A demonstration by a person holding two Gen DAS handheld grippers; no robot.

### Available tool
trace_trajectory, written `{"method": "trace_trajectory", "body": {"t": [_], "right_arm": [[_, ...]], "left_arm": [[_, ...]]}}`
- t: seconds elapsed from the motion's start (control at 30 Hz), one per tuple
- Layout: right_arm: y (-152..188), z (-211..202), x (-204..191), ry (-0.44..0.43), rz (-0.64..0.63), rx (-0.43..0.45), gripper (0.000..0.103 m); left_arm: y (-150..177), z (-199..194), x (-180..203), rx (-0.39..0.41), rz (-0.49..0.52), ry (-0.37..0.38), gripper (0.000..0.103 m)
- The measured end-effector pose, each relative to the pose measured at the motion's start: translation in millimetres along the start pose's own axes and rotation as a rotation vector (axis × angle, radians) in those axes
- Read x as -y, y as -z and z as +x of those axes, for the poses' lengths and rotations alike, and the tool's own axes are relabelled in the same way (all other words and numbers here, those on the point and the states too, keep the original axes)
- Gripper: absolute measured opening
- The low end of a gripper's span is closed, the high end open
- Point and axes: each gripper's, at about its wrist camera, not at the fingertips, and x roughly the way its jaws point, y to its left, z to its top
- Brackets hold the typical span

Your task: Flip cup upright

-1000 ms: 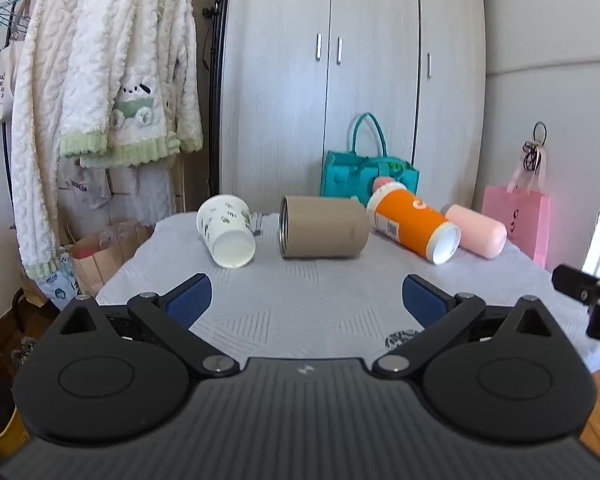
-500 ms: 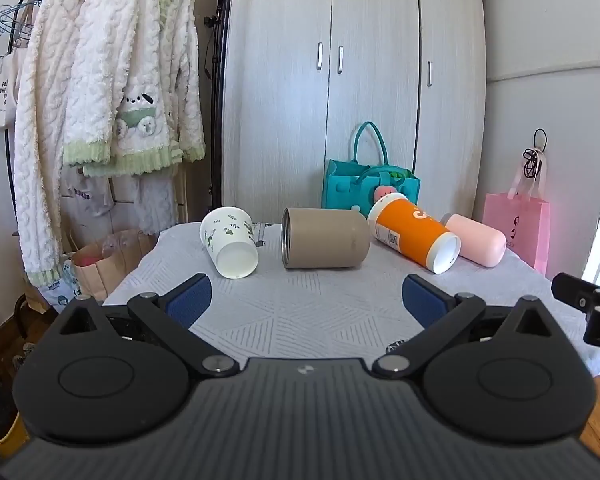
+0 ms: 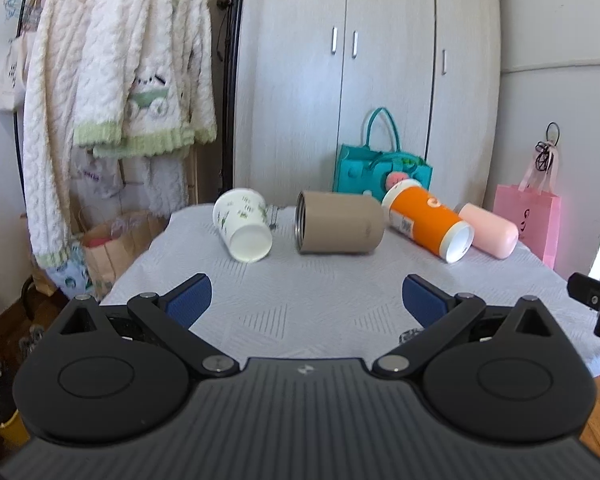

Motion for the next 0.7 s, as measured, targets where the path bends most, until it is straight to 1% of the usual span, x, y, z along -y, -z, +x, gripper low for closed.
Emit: {"method": "trace_trajectory", "body": {"t": [0.17,0.7], "right_arm": [[-0.3,1.4,-0.3,0.005,0.003,-0.007,0.103],[0.0,4.0,-7.5,-0.002,-0.008,-0.019,0.103]], "left_arm": [[1.1,0.5,-0.1,-0.004,0.021,-0.025,0.103],[0.4,1.2,0.3,-0.016,0.017,-0.017,0.103]]}}
